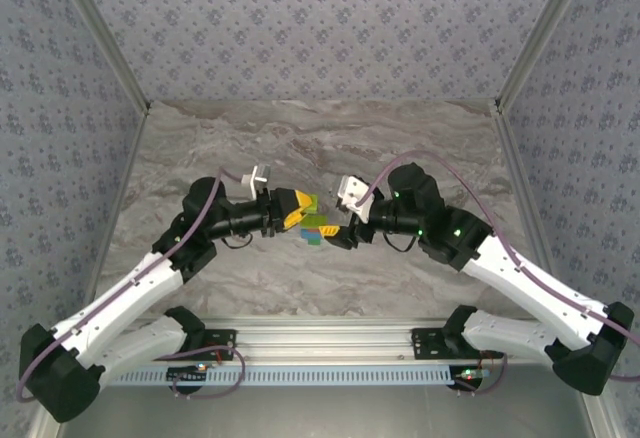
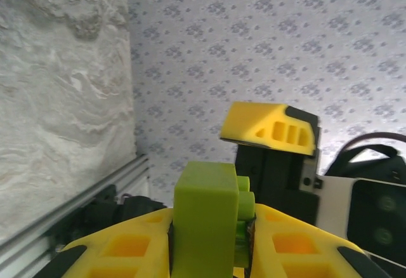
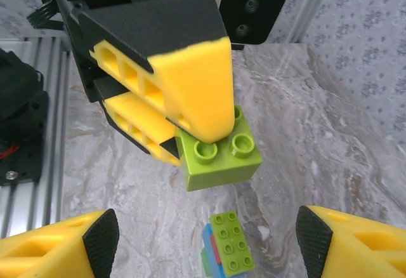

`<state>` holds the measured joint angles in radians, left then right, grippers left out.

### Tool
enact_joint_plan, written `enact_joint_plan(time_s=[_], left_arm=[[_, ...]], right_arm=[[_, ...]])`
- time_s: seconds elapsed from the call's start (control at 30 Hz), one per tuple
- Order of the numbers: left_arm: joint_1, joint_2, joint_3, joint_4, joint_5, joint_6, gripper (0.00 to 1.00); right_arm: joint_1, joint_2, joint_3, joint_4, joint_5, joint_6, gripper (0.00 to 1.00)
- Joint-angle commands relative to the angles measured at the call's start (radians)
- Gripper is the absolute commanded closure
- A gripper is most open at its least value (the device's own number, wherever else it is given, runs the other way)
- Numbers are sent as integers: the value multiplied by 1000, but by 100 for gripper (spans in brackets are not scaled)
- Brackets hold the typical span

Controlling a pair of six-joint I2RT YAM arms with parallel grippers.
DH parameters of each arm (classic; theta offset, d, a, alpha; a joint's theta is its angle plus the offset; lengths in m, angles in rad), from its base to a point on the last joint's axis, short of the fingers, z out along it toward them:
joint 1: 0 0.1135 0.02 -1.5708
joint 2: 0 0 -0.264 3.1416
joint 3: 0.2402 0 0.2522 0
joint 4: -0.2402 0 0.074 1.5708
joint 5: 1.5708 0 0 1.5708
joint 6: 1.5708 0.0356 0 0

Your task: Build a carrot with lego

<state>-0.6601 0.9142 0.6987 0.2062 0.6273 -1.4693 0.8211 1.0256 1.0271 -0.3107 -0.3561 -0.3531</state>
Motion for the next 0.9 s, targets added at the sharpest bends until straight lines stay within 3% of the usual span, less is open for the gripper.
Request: enact_joint_plan(time_s=[0.0,0.6,0.87], left_arm=[[3,-22,-32,151,-19,-145,71],[-1,-44,-94,207,-43,-183,72],[0,-33,-99,225,-42,-186,72]], right_arm=[[-35,10,28,29,-137,12,21],[-79,153,109,126,-263,56,21],[-74,214,154,118,-285,56,27]])
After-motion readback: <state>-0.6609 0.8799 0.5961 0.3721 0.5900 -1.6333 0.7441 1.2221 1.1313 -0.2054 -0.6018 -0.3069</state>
